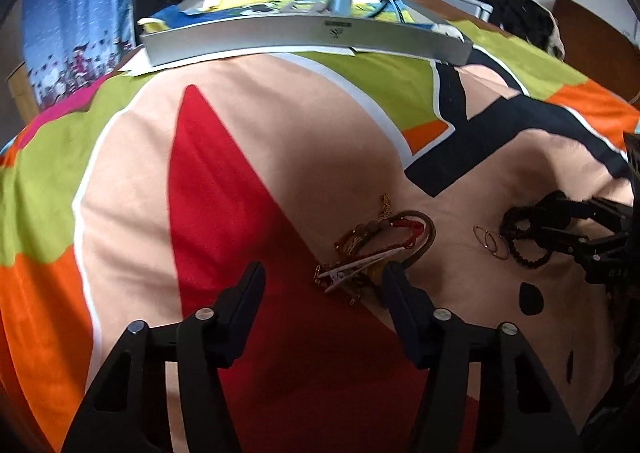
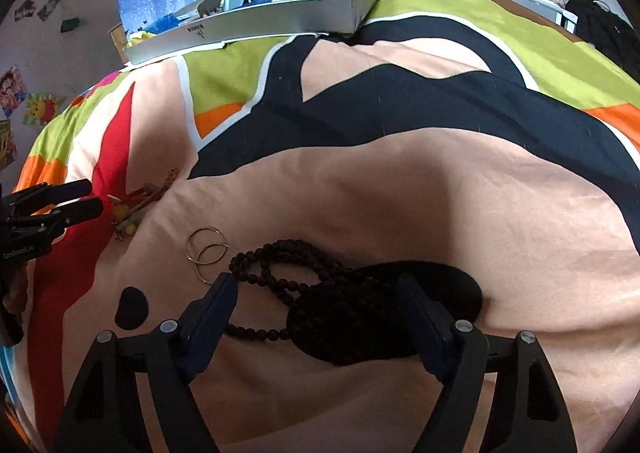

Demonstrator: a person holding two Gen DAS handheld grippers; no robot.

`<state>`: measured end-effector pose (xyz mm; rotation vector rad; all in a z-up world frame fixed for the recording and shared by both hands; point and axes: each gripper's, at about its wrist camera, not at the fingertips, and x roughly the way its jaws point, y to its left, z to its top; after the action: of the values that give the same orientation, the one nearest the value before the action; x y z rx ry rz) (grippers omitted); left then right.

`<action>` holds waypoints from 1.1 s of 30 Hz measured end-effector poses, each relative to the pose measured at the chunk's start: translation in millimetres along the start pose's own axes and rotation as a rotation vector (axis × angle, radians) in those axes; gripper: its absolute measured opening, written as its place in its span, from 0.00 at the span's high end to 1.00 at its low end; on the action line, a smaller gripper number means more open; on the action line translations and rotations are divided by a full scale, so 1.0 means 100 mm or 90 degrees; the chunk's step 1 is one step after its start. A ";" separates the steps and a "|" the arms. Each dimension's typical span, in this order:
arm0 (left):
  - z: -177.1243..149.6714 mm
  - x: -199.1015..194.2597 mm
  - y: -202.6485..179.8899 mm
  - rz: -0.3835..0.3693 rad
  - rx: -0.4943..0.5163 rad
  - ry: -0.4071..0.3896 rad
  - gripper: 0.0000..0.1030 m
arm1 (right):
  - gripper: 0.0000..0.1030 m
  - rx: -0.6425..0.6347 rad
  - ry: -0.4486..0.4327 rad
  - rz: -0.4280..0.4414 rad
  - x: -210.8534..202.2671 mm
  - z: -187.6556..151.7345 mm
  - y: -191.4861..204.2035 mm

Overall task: Organize jewelry
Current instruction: 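Grasp the silver hairpin with the left tool while the right tool grasps a bead bracelet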

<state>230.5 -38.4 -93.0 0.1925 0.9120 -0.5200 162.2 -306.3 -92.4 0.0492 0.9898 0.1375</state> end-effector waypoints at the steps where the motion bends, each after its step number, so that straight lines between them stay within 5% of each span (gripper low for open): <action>1: 0.01 0.04 -0.01 -0.003 0.007 0.004 0.51 | 0.23 0.003 0.002 0.002 0.01 0.00 -0.02; 8: 0.09 0.25 -0.04 -0.034 0.061 0.048 0.53 | 0.23 0.022 0.020 0.013 0.09 -0.01 -0.07; 18: 0.22 0.36 -0.10 -0.049 0.099 0.076 0.88 | 0.30 0.011 0.025 0.036 0.14 -0.03 0.00; 29: 0.14 0.22 -0.06 -0.064 -0.021 0.080 0.94 | 0.45 -0.001 0.026 0.061 0.13 -0.06 0.07; 33: 0.06 0.09 -0.08 -0.063 -0.055 0.062 0.94 | 0.61 -0.007 0.032 0.083 0.12 -0.09 0.14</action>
<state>234.5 -50.8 -95.7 0.0949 1.0401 -0.5660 160.4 -290.6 -105.8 0.1013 1.0355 0.2646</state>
